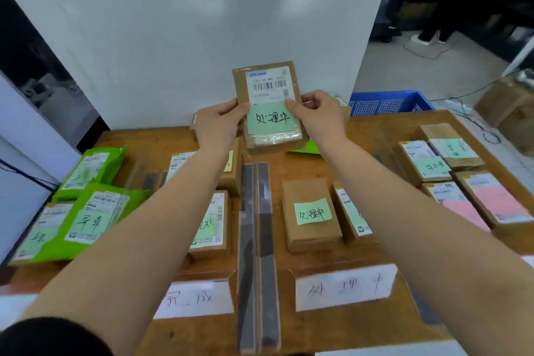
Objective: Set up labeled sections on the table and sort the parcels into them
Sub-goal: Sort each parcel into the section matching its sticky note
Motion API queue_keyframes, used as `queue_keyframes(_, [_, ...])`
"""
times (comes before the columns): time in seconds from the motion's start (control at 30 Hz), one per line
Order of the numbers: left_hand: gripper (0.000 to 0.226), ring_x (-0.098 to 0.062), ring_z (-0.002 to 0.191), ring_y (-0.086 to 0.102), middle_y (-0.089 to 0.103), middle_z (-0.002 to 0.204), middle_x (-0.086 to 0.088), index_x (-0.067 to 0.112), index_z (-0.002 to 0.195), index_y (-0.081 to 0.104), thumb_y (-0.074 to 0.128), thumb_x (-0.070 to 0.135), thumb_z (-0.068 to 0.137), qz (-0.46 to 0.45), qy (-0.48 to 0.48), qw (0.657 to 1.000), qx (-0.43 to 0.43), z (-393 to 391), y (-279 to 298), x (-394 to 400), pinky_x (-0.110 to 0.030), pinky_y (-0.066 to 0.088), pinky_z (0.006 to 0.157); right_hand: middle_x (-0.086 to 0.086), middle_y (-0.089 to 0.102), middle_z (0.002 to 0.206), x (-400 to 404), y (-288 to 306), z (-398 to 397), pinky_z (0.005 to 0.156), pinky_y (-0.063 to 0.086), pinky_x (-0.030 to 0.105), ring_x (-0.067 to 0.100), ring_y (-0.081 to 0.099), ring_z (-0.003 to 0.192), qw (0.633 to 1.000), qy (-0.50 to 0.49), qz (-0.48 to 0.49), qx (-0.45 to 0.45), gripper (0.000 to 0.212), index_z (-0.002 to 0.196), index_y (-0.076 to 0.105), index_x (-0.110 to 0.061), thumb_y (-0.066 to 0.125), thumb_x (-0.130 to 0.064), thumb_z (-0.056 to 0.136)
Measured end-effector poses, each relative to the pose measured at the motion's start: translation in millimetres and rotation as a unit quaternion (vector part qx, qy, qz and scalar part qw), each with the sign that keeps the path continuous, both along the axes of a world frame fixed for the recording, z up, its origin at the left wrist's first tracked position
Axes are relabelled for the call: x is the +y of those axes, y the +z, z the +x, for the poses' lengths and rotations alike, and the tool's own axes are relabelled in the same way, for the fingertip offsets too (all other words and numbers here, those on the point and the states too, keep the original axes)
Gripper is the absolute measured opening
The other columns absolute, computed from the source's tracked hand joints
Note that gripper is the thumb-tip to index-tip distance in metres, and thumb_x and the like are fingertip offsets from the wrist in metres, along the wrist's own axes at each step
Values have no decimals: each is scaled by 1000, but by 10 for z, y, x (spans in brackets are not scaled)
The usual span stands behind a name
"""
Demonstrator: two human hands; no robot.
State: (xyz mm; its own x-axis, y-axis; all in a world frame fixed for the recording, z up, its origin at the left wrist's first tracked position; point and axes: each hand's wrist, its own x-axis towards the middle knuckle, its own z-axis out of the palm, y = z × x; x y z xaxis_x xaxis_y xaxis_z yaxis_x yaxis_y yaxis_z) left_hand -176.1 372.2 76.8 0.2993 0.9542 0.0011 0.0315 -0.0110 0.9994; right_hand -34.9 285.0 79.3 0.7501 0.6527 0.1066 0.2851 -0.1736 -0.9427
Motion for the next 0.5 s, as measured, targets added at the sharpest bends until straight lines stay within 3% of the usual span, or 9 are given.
queue_keyframes(0.13, [20,-5,75,70,72,77,12,18,101,71,68,19,82,2,-48,999,-15,-249,77,-371,-29,59,71,7,69,98,-492,95,-327,84,54,43,22,66,92,999,-32,8,-6,30,95,62,-9,71,-33,79])
queue_keyframes(0.33, [28,-14,93,68,73,99,-1,14,109,68,68,19,81,11,-95,995,-19,-480,89,-886,-40,55,87,6,69,100,-1107,86,-664,84,54,45,21,66,94,997,-73,12,3,32,100,64,-9,71,-31,79])
queue_keyframes(0.5, [28,-13,91,68,73,100,0,12,108,68,69,18,81,-9,-122,992,-27,-472,105,-1133,-39,55,87,3,69,98,-1420,96,-659,80,56,43,17,67,89,996,-88,4,4,28,96,61,-13,71,-33,79])
